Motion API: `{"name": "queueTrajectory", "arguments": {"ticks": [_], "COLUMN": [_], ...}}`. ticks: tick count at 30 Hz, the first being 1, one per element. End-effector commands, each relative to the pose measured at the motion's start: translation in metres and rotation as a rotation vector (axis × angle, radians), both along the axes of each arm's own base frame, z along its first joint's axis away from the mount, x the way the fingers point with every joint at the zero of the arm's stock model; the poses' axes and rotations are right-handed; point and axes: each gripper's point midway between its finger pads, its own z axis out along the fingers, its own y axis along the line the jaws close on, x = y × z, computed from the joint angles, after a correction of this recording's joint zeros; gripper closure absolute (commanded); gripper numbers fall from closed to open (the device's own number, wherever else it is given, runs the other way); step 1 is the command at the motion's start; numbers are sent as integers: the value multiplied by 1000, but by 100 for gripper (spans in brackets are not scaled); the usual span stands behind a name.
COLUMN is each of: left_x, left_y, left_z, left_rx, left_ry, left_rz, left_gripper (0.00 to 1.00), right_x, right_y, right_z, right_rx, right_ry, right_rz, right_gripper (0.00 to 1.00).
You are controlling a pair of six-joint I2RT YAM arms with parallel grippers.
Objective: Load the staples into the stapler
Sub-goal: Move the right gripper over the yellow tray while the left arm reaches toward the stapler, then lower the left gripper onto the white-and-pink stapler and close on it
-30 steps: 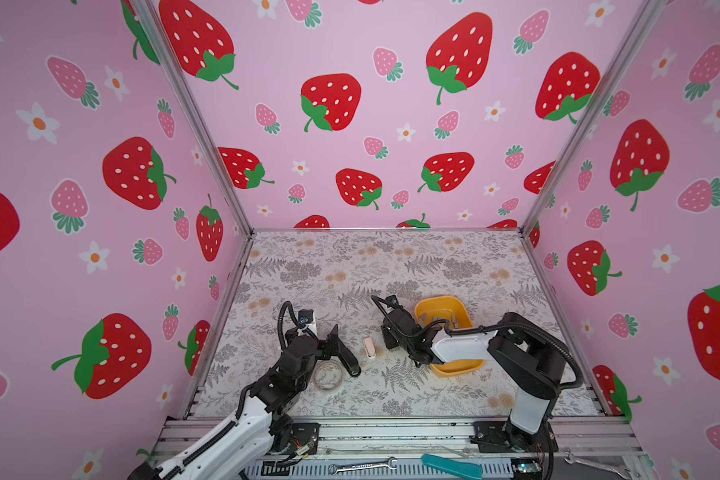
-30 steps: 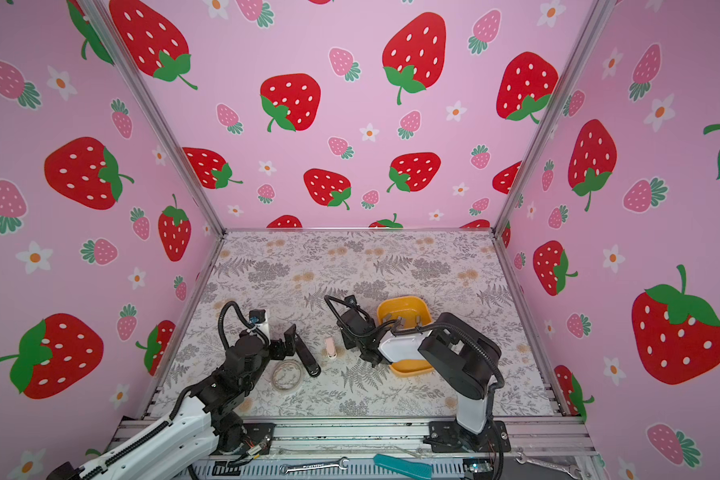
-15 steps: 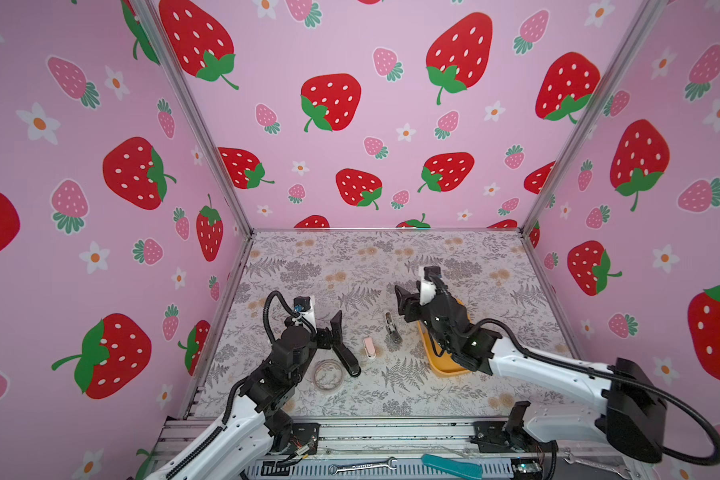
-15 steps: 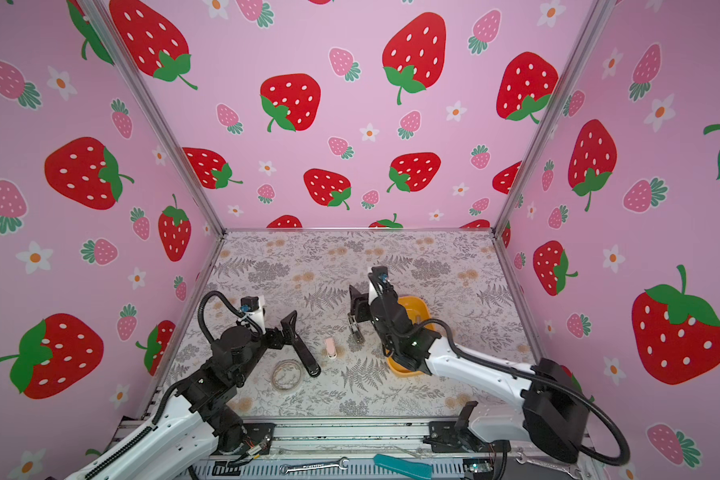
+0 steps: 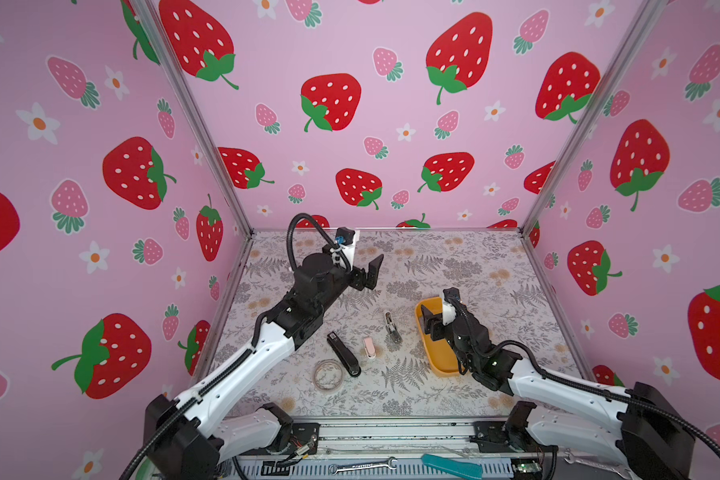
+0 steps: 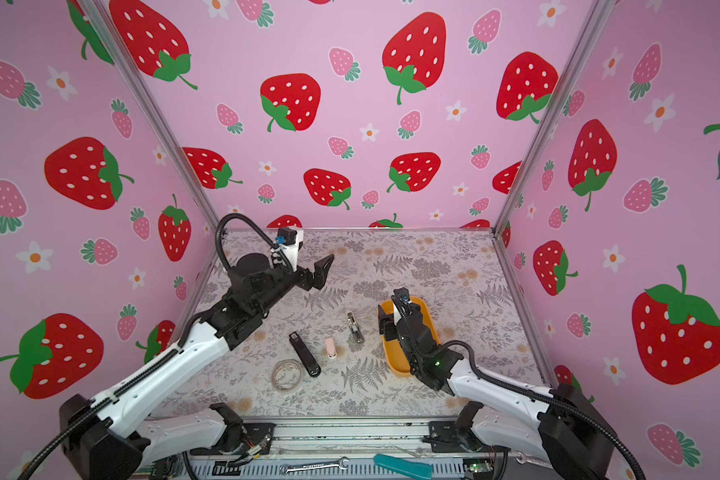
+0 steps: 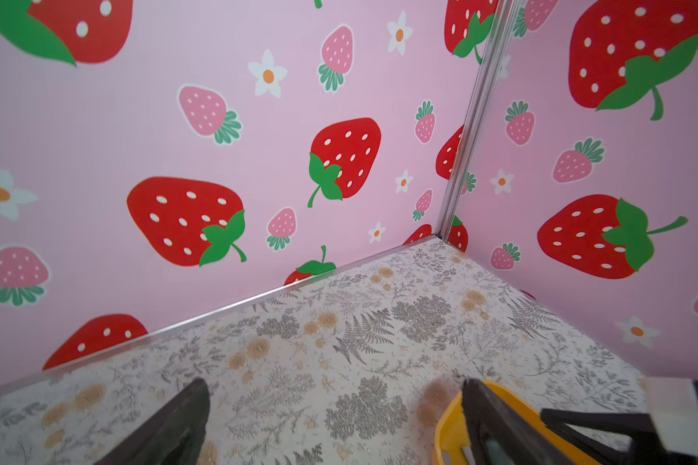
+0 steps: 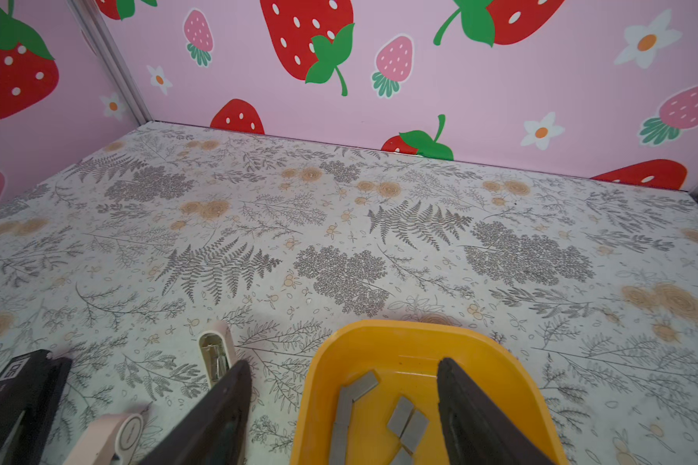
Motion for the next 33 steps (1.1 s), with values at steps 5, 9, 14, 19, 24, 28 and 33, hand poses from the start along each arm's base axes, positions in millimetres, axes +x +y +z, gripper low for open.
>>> {"name": "queueTrajectory", "arguments": {"ticks": [5, 9, 14, 19, 24, 28, 33], "left_x": [18, -15, -62, -83, -91, -102, -114], "left_y": [-31, -23, -7, -6, -4, -8, -1], "left_z": [16, -33, -129, -172, -200, -221, -246], "left_rx": [481, 751, 964, 1084, 1154, 1236, 1355], "left_ry": [-147, -96, -72, -13, -2, 25, 35], "left_rz": [-218, -429, -711, -895, -928, -993, -1093], "left_gripper": [1, 6, 13, 28, 28, 29, 31], "right_x": [-12, -17, -17, -16, -14, -13, -12], "right_y": [-24, -47, -78, -83, -86, -84, -84], "right_z": [14, 20, 19, 22, 19, 18, 18], "right_rx": [43, 43, 56, 80, 70, 63, 59], "right_ry": [-60, -109, -153, -151, -141, -133, -123], "right_rz": [-3, -47, -125, -125, -145, -145, -146], "right_gripper": [24, 20, 16, 16, 15, 15, 14]}}
